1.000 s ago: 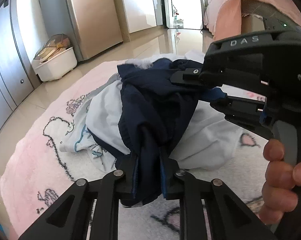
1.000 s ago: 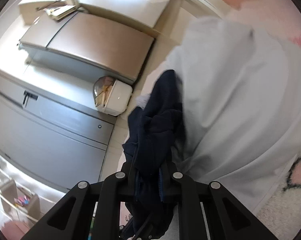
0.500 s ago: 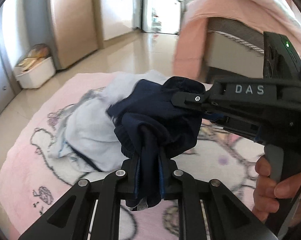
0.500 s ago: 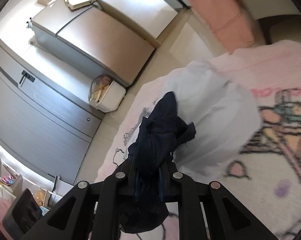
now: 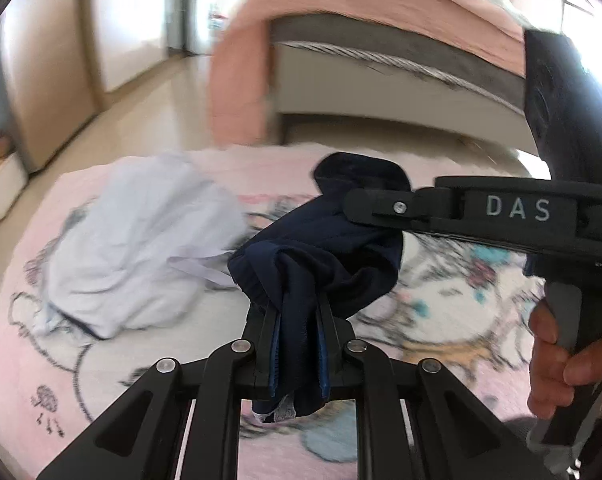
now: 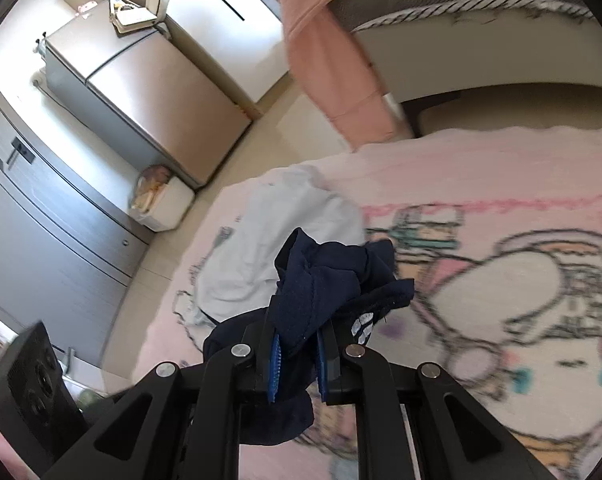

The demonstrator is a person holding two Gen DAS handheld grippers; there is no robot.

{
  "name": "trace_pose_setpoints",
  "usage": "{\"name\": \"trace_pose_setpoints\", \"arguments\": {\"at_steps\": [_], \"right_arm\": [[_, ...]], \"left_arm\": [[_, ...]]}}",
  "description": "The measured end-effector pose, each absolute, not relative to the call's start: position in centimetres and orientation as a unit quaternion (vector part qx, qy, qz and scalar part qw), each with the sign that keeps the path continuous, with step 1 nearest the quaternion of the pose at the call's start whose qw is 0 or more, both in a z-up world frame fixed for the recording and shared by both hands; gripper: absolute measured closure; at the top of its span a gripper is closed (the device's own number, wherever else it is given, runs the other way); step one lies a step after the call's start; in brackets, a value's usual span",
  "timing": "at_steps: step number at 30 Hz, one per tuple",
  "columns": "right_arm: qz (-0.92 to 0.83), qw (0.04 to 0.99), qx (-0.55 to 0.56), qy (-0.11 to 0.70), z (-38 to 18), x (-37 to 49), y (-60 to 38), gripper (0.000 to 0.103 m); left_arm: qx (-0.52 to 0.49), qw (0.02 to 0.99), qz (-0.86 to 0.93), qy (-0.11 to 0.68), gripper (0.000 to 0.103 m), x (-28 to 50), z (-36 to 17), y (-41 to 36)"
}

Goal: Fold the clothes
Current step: 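Lift the navy trousers off the shirt with both tools, pulling them apart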

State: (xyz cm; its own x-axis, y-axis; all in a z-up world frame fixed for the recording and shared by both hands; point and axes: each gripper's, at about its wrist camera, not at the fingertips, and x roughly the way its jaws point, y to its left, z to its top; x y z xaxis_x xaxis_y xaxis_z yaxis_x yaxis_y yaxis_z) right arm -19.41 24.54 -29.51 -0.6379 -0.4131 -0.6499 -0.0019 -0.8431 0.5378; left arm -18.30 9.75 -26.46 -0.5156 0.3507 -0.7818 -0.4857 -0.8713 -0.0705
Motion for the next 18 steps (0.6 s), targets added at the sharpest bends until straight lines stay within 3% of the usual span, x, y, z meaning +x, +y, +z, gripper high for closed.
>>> {"name": "trace_pose_setpoints", "arguments": {"at_steps": [6,18], "right_arm": [[-0.871,0.067,0.422,-0.244,-29.2,-15.3,28.5,0.092],[-0.861,-0.016,0.444,-0.249,-29.7,-9.2,32.9,0.092]], "left_arm": [[-0.437,0.304,0.837,0.128,0.09,-15.4,-26.2,14.3],[-0.43,0.34,0.814,0.193,0.09,-13.9,-25.4,18.6]]}}
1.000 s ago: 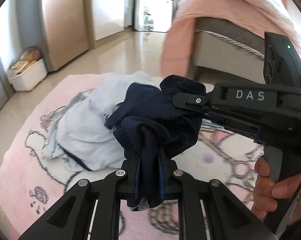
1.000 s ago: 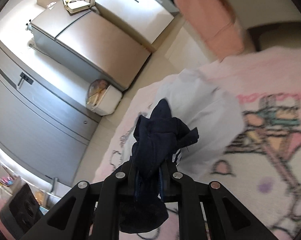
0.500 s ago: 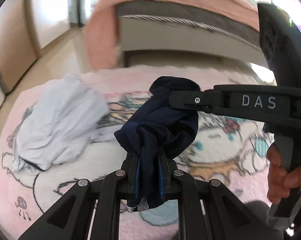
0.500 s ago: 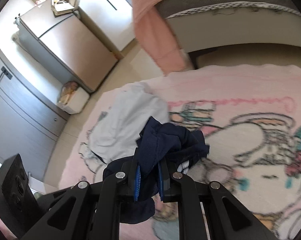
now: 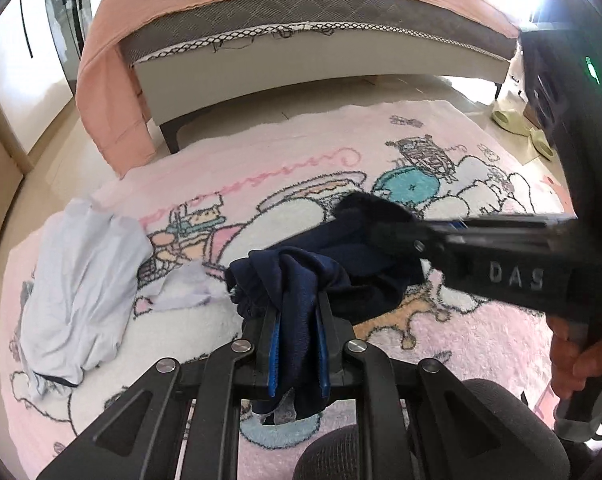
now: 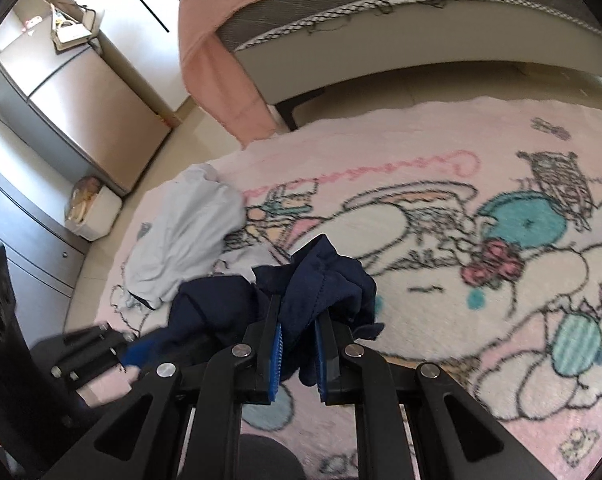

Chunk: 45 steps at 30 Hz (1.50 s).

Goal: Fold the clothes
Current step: 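Lift the navy trousers off the shirt with both tools, pulling them apart, then lower the navy trousers onto the rug and open both tools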

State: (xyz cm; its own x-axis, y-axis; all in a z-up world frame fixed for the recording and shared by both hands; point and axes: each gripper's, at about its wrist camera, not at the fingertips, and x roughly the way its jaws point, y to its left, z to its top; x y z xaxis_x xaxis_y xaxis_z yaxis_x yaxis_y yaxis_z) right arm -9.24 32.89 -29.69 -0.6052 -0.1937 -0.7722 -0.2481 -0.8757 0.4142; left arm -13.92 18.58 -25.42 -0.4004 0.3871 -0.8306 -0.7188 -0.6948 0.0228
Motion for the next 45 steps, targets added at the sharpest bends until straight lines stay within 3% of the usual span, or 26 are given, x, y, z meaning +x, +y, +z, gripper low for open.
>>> {"name": "trace_pose_setpoints", "arguments": {"at_steps": [8,31,35,45], "right_arm": [[0.869,0.068,-0.464,0.156,-28.9,-7.0,33.7,0.094],[0.892,0.118,-0.416,0.13,-20.2,-3.5,40.2,0.094],[0.883,0.149,-0.421,0.141,-20.8,-3.4,42.2,0.094],[0.844,0.154,-0.472,0.204,-28.1,-1.5,44.8,0.094]], "left_arm": [[-0.397,0.344,0.828,0.196,0.09,-13.0,-22.6,19.1],[-0.321,0.356,0.842,0.247,0.09,-15.3,-16.8,22.0],[-0.319,0.337,0.845,0.266,0.09,-16.5,-17.7,22.5],[-0.41,0.325,0.813,0.254,0.09,-18.2,-24.2,21.2]]}}
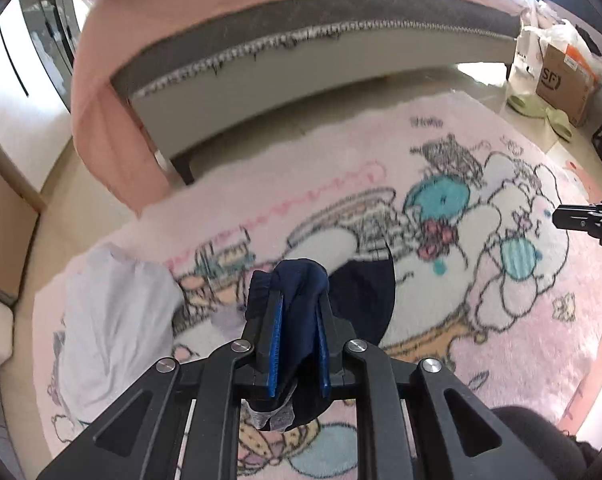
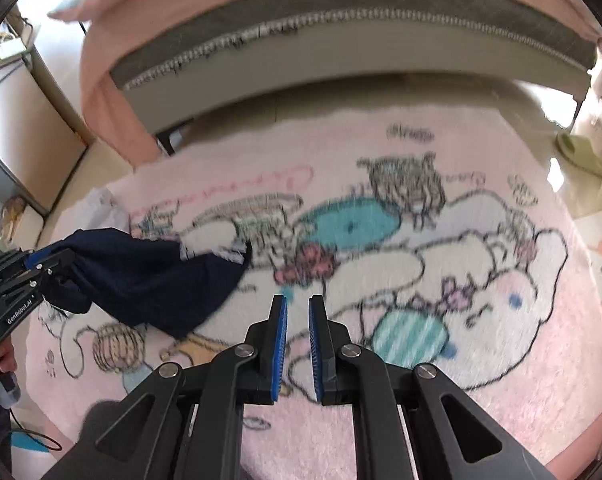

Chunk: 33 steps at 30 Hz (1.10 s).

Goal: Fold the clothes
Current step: 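Lower the navy trousers onto the rug and open both tools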

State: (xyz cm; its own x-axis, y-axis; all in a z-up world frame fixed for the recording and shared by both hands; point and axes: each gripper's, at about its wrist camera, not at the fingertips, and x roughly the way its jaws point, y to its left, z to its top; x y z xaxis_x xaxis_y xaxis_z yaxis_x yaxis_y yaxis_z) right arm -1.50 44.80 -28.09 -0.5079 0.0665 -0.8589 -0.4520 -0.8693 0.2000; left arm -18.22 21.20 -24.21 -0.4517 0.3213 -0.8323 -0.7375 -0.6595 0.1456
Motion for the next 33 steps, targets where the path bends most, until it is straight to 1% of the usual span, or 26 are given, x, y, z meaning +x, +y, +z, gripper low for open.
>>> {"name": "trace_pose_setpoints", "arguments": {"at_steps": [6,8,9,10,11,12,13,14,15,16,17,18,19,22,25,33], "right_arm": [[0.845,0.114,-0.486,0.193,-29.9,-2.6,42.7,0.094],[0.847,0.1,-0.489,0.186,-30.1,-3.1,41.8,0.093],[0.847,0.095,-0.492,0.18,-30.2,-3.3,41.3,0.09],[0.847,0.09,-0.494,0.174,-30.2,-3.6,40.8,0.081],[0.848,0.086,-0.495,0.167,-30.2,-3.8,40.3,0.075],[0.851,0.085,-0.493,0.158,-30.2,-3.9,39.8,0.064],[0.854,0.084,-0.491,0.15,-30.1,-4.1,39.4,0.058],[0.857,0.085,-0.487,0.141,-29.9,-4.2,38.9,0.054],[0.86,0.086,-0.485,0.134,-29.7,-4.3,38.5,0.047],[0.862,0.085,-0.483,0.13,-29.6,-4.4,38.1,0.041],[0.864,0.081,-0.48,0.13,-29.4,-4.6,37.8,0.039],[0.865,0.076,-0.478,0.131,-29.2,-4.7,37.6,0.038],[0.867,0.072,-0.476,0.13,-29.1,-4.8,37.3,0.037],[0.871,0.062,-0.471,0.122,-28.7,-5.3,36.2,0.037],[0.873,0.056,-0.471,0.116,-28.6,-5.8,35.4,0.037],[0.868,0.04,-0.484,0.104,-30.0,-7.3,34.1,0.035]], "left_arm": [[-0.415,0.343,0.81,0.23,0.09,-17.6,-23.7,19.9],[-0.409,0.354,0.807,0.234,0.09,-17.3,-22.8,19.9],[-0.408,0.361,0.804,0.238,0.09,-17.1,-22.4,19.9],[-0.41,0.366,0.8,0.242,0.09,-17.1,-22.1,19.9],[-0.411,0.371,0.795,0.247,0.09,-16.9,-21.7,20.0],[-0.41,0.376,0.792,0.25,0.09,-16.8,-21.3,20.0],[-0.403,0.384,0.793,0.247,0.09,-16.5,-20.6,19.7],[-0.396,0.392,0.794,0.244,0.089,-16.2,-20.0,19.5],[-0.39,0.398,0.795,0.239,0.088,-15.9,-19.5,19.2],[-0.391,0.402,0.796,0.228,0.077,-15.9,-19.2,18.9],[-0.391,0.405,0.797,0.217,0.04,-15.9,-19.0,18.6],[-0.391,0.409,0.798,0.207,0.011,-15.8,-18.7,18.3],[-0.391,0.412,0.799,0.196,0.0,-15.8,-18.4,18.0],[-0.396,0.417,0.801,0.168,0.0,-15.8,-18.2,17.1],[-0.401,0.397,0.808,0.172,0.0,-16.1,-19.6,16.6],[-0.449,0.365,0.803,0.146,0.0,-18.0,-24.2,14.1]]}}
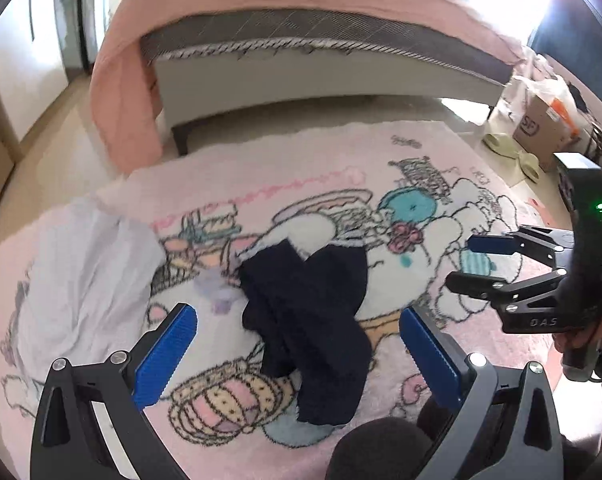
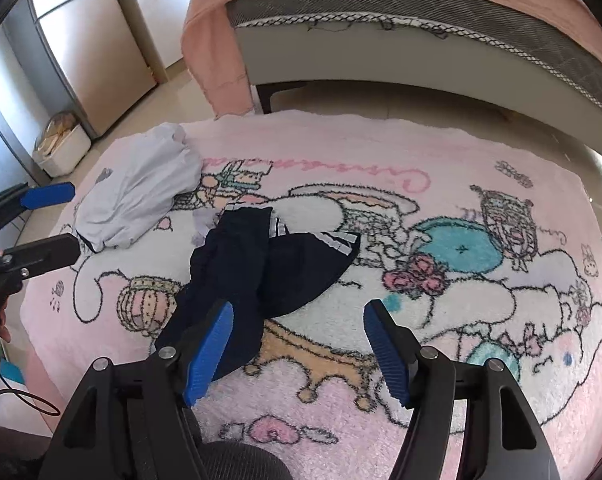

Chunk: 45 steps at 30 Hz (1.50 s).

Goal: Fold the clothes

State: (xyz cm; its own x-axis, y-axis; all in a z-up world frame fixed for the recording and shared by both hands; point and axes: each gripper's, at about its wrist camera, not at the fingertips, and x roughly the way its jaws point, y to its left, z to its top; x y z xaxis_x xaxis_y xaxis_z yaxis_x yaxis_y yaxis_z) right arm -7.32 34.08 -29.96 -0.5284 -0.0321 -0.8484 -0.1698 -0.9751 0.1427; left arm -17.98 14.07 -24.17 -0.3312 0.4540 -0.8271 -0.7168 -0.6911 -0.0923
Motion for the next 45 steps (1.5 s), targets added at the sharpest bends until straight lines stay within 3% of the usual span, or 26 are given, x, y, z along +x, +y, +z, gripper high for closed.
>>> {"name": "trace_pose_setpoints", "arguments": {"at_steps": [10,23,31,45], "right_arm": [[0.844,0.024,-0.522,0.12,-35.6,-10.5,33.7,0.034],[0.828,0.037,-0.533,0.171,-41.0,-14.7,36.3,0.034],[0.832,-0.002,-0.517,0.199,-41.0,-16.4,35.7,0.034],[0.82,-0.069,-0.553,0.128,-39.7,-23.4,29.7,0.034]], "left_arm": [[-0.509,0.339,0.785,0.106,0.0,-19.9,-31.8,12.5],[-0.519,0.303,0.799,0.015,0.0,-25.3,-36.2,12.2],[-0.546,0.312,0.777,-0.011,0.0,-24.4,-38.3,11.3],[-0.569,0.387,0.724,-0.046,0.0,-20.5,-38.9,10.5]]}}
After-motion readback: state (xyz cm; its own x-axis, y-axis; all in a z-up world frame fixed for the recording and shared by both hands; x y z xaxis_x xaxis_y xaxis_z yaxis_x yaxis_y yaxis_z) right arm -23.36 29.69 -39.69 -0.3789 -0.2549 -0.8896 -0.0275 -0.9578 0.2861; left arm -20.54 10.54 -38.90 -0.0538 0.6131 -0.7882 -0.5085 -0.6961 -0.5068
